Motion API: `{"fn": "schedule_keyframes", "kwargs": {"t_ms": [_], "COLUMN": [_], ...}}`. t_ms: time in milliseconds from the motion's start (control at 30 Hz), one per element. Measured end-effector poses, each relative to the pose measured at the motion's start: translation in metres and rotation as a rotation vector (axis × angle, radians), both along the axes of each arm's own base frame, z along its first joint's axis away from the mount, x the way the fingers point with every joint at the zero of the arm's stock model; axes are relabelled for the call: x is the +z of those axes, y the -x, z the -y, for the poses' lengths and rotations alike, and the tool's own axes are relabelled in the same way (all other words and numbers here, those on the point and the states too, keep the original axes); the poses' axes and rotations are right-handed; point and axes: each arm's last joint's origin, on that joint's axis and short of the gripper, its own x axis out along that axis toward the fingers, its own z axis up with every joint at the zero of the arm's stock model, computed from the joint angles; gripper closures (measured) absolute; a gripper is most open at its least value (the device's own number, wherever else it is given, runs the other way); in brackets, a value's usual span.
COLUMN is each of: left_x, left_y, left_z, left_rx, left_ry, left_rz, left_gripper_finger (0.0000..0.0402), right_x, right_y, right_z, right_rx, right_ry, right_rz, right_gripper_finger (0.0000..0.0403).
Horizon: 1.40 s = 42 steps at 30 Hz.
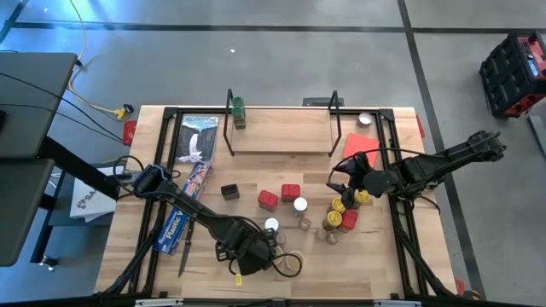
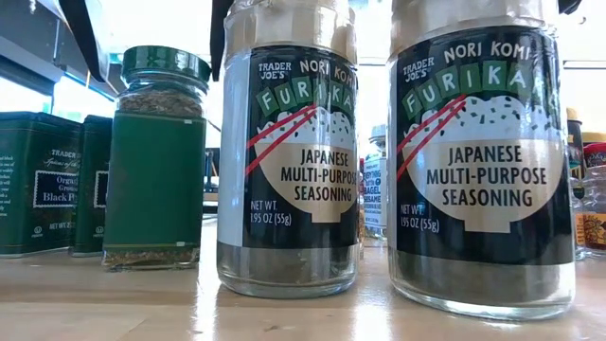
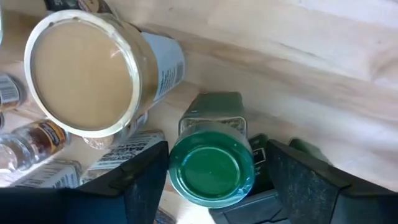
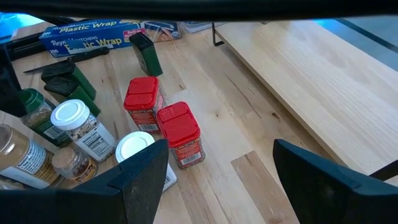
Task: Shelf spices
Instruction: Put the green seasoning bottle on the shelf and align it with the other green seasoning bottles
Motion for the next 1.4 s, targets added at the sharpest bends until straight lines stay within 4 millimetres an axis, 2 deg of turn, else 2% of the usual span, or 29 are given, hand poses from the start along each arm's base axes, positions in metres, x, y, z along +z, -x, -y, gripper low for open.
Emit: {"fn": "schedule_keyframes", "kwargs": {"t_ms": [300,467,733,1200,1400], "left_x": [0.001,0.001,0.002,0.007,0.021], "left_y": [-0.004,-0.007,-0.013,-0.016,-0.016], "left_z": [0.002,-0.003,-0.009,-0.007,-0.018], "left_rx": [0.093,0.16,0.313,0.653,0.795], "left_ry": [0.047,0.058,0.1,0.245,0.303], "left_rz": [0.037,0.045,0.065,0.066,0.078], "left_gripper_finger": [0.0205,0.0224,0.0225,0.0223,0.018], "right_x": [0.0,0.0,0.0,0.0,0.0], "right_y": [0.0,0.0,0.0,0.0,0.0], "right_z": [0.0,0.0,0.0,0.0,0.0], "right_rx": [0.0,0.0,-0.004,-0.004,-0.004], "right_ry": [0.0,0.0,-0.006,-0.006,-0.007], "right_rz": [0.0,0.0,0.002,0.003,0.003], "right_gripper_finger": [0.0119,0.0119,0.0119,0.0119,0.0119]}}
